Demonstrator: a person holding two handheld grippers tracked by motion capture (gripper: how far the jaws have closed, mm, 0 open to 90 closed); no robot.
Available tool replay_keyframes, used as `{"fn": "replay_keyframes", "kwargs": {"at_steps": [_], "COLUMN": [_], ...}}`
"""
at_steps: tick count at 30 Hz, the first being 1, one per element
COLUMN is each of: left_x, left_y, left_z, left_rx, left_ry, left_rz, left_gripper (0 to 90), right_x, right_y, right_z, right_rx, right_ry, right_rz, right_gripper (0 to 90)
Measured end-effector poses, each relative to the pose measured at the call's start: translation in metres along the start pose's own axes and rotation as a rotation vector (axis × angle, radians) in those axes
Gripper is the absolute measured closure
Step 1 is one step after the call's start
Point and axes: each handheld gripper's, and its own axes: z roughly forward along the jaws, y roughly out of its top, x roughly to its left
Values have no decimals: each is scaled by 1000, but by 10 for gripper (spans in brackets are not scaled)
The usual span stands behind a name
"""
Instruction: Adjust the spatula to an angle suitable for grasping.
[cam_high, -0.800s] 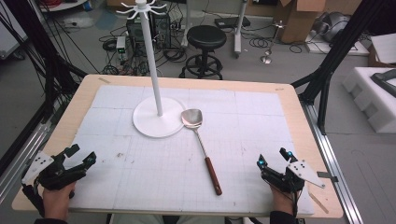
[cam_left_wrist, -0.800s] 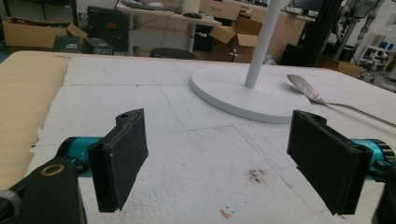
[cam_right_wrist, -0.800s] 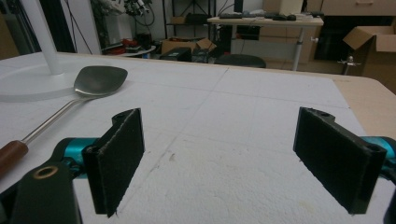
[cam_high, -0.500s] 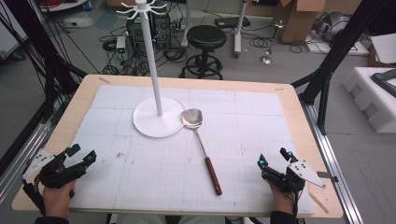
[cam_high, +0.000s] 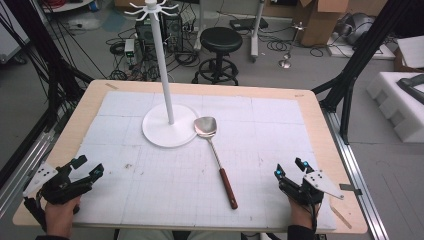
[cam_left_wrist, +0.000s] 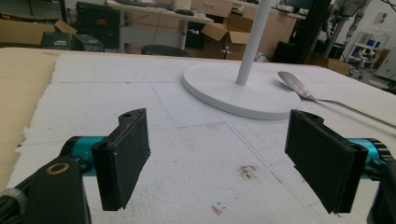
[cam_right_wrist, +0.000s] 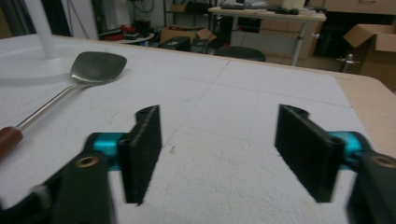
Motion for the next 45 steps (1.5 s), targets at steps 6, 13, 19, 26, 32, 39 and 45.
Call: {"fn": "replay_keyframes", "kwargs": {"at_steps": [6, 13, 19, 26, 32, 39, 45], "left_x": [1, 1, 1, 2, 2, 2, 2], "left_y": [0, 0, 0, 0, 0, 0, 0], "left_z": [1, 1, 1, 1, 1, 1, 1], "left_rx": [13, 6, 7, 9, 9, 10, 10], "left_ry": [1, -9, -15, -19, -19, -17, -19], "left_rz": [-14, -12, -12, -15, -15, -15, -16], "left_gripper": [221, 222, 222, 222, 222, 222, 222], "right_x": [40, 113, 152, 163, 141, 96, 53], "right_y": [11, 26, 31, 22, 20, 16, 15], "right_z": [17, 40, 53, 51, 42, 39, 47], "right_rx": [111, 214, 351, 487, 516, 514, 502], "right_ry": [239, 441, 545, 506, 418, 282, 92], "right_rz": [-27, -174, -276, -404, -383, -286, -192], "right_gripper": [722, 893, 894, 894, 896, 896, 896]}}
